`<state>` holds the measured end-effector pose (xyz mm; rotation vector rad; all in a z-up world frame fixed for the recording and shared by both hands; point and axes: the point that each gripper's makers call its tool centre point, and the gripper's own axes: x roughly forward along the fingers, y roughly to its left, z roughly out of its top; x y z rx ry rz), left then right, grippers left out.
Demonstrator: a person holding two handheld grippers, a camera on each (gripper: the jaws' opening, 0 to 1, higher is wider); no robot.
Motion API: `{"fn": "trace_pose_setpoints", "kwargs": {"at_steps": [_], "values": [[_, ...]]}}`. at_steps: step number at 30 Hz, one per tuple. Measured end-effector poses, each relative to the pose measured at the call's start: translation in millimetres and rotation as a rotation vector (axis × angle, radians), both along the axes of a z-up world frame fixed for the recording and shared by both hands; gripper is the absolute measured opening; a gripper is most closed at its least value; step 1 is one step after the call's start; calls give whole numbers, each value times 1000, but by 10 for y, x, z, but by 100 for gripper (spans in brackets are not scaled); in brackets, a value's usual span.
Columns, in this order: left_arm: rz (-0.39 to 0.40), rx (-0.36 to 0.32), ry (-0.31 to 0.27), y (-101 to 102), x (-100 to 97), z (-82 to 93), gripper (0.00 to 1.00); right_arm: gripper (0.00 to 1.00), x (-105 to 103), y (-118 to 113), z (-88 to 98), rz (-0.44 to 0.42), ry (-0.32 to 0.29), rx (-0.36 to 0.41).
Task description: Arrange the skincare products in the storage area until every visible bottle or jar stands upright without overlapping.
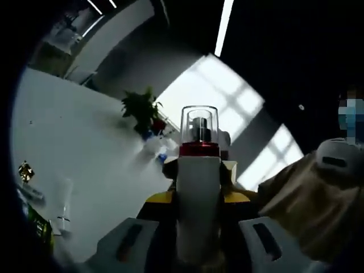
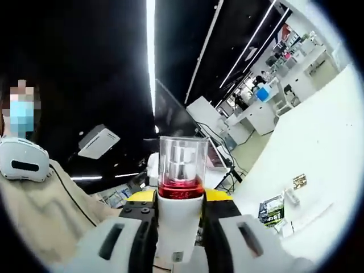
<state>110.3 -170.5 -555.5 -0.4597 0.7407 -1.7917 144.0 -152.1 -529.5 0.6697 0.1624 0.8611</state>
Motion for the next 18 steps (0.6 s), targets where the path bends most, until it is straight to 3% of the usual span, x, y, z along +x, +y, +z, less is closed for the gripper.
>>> {"fn": "trace_pose_setpoints", "kwargs": {"at_steps": [2,4,6,7,15,18], "values": [[17,8,-23,-19,44,28,25,28,28,-22,24,-40,-13,-37],[55,40,-89,-47,126,10,27,28,69,-53,26,-90,-39,-126],[88,76,-170,-74,187,-3,29,28,120,-94,48,-153,-71,-228],[101,88,-241,-93,214,0,29,28,135,-116,58,-182,-73,-274],[260,100,-446,-215,355,172,28,27,250,-316,232,-366,-105,-439],[329,114,-605,-245,405,230,26,27,300,-379,272,-435,-117,-490]]}}
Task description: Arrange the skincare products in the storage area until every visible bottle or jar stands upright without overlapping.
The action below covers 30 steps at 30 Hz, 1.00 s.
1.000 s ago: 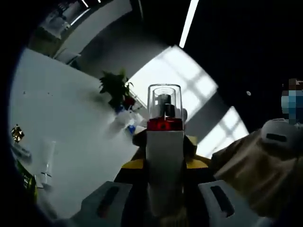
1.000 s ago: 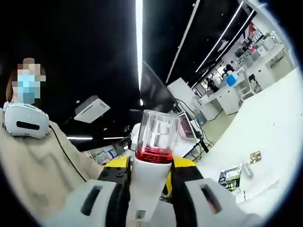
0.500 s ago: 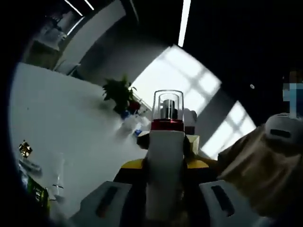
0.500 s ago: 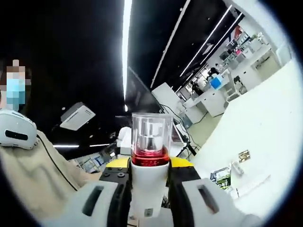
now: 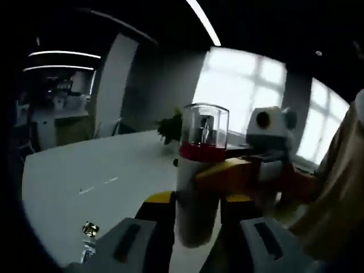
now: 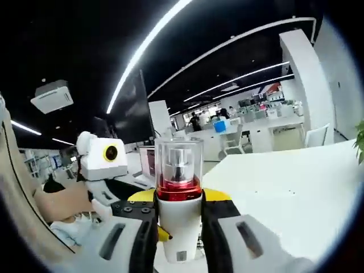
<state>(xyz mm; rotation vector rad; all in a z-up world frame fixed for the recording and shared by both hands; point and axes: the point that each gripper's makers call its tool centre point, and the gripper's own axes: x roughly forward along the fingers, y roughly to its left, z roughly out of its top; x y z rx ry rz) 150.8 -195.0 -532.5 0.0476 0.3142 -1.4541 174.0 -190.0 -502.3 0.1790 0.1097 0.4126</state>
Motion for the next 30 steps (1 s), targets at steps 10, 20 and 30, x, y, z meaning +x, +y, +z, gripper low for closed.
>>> {"fn": "trace_pose_setpoints", "kwargs": {"at_steps": [10,20,30], "values": [[244,21,-258,-72,183,10,27,27,63,-17,160,-133,-85,-18],[338,-17,-308,-27,225,134,27,27,13,-30,261,-223,-140,18],[161,2,-175,-22,70,64,25,28,-82,-6,205,-188,-110,43]]}}
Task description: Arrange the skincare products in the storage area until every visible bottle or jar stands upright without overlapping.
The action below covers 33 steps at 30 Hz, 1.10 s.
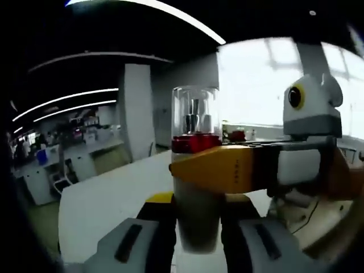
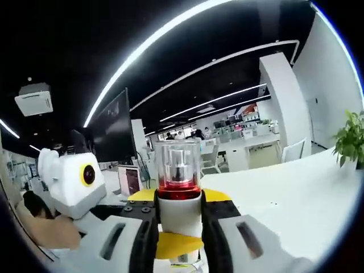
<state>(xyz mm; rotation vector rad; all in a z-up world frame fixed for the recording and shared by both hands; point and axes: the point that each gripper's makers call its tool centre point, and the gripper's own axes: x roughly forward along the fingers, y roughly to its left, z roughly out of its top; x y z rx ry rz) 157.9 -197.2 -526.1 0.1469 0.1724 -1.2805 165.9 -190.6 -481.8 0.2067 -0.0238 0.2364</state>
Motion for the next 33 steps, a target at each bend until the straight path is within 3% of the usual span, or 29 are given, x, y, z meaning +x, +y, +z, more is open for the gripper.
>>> {"fn": "trace_pose_setpoints", "kwargs": {"at_steps": [2,5,8,11,16,20,24,27,30,33], "values": [[-26,13,-14,11,0,-17,25,28,-21,10,-8,9,-1,3],[-77,23,11,16,-47,-43,25,28,-64,48,-25,43,4,-13],[-193,17,85,58,-141,-53,25,29,-124,141,1,162,-23,-56],[-270,-10,97,104,-229,-16,25,30,-217,194,45,324,-30,15],[-419,-66,186,144,-468,21,25,31,-360,299,104,495,-57,-92],[-578,-88,222,215,-697,92,25,30,-538,461,201,648,-83,-104],[-712,-135,236,327,-875,215,25,29,-670,598,321,692,-105,-120],[-790,-122,198,391,-1005,209,25,28,-810,758,323,756,-126,-246],[-802,-70,169,391,-1041,113,26,28,-804,795,210,750,-93,-306],[-789,-64,158,405,-1013,98,26,27,-821,784,177,726,-119,-292]]}}
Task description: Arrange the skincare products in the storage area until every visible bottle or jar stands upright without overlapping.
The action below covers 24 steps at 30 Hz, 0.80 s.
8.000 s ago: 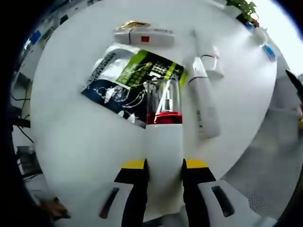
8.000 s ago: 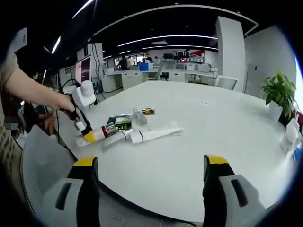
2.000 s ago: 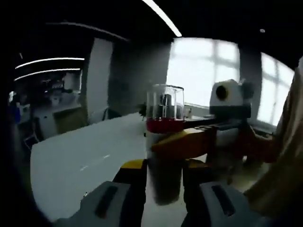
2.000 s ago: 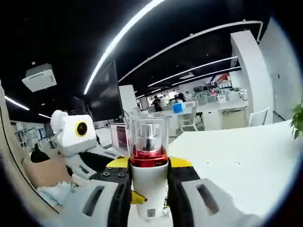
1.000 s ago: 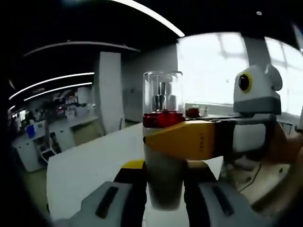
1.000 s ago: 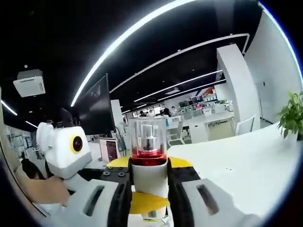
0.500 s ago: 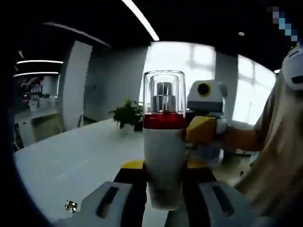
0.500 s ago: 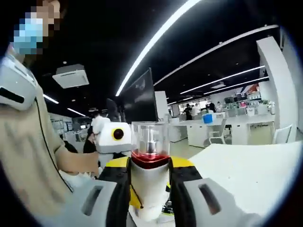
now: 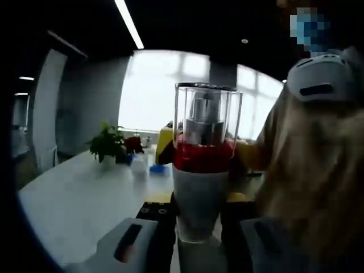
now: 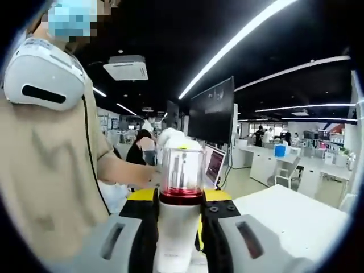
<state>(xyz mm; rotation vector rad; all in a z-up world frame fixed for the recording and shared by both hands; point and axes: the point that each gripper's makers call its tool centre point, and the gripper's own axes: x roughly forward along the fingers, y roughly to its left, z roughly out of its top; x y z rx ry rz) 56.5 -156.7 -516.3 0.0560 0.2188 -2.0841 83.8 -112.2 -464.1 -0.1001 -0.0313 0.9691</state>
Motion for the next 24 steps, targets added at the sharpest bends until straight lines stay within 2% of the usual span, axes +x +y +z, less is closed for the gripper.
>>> {"fn": "trace_pose_setpoints", "kwargs": {"at_steps": [2,3,8,10,11,14,16,18,19,22,24], "values": [[14,-9,6,-3,20,21,26,27,14,-23,29,-26,-14,18],[27,-21,10,-13,40,40,26,27,38,-45,65,-57,-42,19],[192,-96,35,-108,272,174,28,27,162,-177,148,-205,-84,34],[272,-95,-12,-169,341,169,30,27,217,-209,138,-274,-101,-16],[310,-103,-70,-210,370,168,31,27,249,-220,137,-309,-132,-62],[407,-94,-197,-279,452,139,32,27,308,-235,96,-401,-172,-163],[481,-103,-243,-312,502,139,32,27,331,-247,72,-445,-191,-205],[551,-118,-264,-329,530,149,33,27,347,-258,70,-465,-185,-189],[584,-124,-254,-333,546,159,33,27,362,-289,83,-488,-184,-171],[708,-171,-242,-332,629,224,32,27,421,-414,134,-589,-149,-32],[778,-167,-241,-328,670,227,31,27,453,-482,129,-650,-133,29]]}}
